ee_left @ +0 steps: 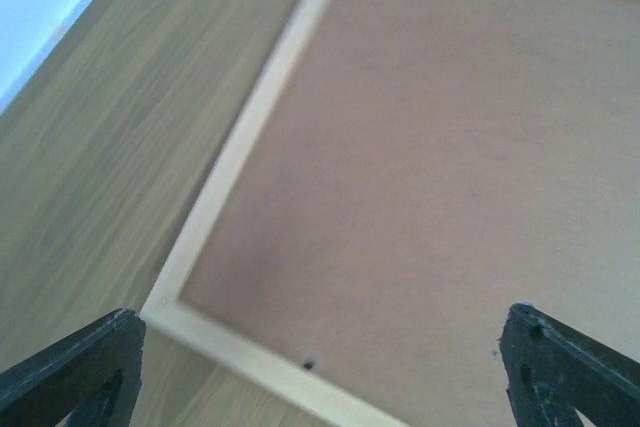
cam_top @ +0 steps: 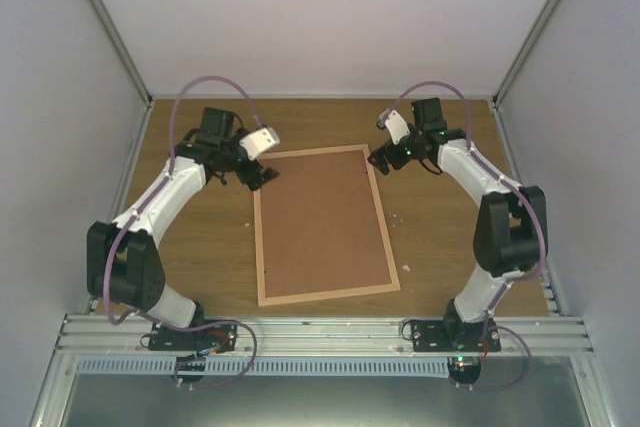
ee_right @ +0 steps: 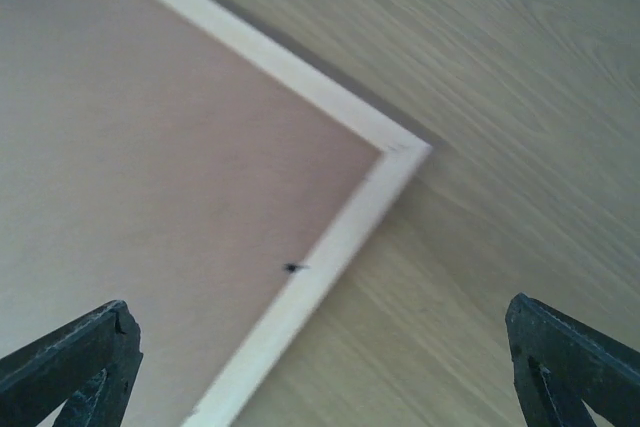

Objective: Put the photo into the frame
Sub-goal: Install the photo frame at the center of the board.

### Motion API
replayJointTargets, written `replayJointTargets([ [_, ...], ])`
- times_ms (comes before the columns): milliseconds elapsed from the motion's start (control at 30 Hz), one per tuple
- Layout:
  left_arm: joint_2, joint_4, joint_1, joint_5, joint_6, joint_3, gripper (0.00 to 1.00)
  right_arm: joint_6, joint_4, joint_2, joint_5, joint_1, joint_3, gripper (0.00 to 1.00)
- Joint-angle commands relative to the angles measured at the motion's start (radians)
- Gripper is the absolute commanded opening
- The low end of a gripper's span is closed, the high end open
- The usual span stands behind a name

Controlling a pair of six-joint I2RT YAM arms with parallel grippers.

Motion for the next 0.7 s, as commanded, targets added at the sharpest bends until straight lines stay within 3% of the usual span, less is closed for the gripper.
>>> replayJointTargets([
  [0, 0.077, 0.111, 0.176, 0.088, -0.327, 0.037, 0.97, 0.190, 0.045, 0.119, 0.201, -0.009, 0.094, 1.00],
  [100, 0.105, 0.135, 0.238, 0.149, -0.395, 0.018, 0.97, 0.212, 0.030, 0.204, 0.250, -0.010, 0.153, 1.00],
  [267, 0.098, 0.199, 0.245, 0.158, -0.433, -0.063, 0.98, 0.203, 0.040, 0.278, 0.286, -0.011, 0.143, 1.00],
  [667, 0.093, 0.270, 0.245, 0.173, -0.475, -0.144, 0.98, 0.205, 0.070, 0.329, 0.222, 0.001, 0.095, 0.99],
])
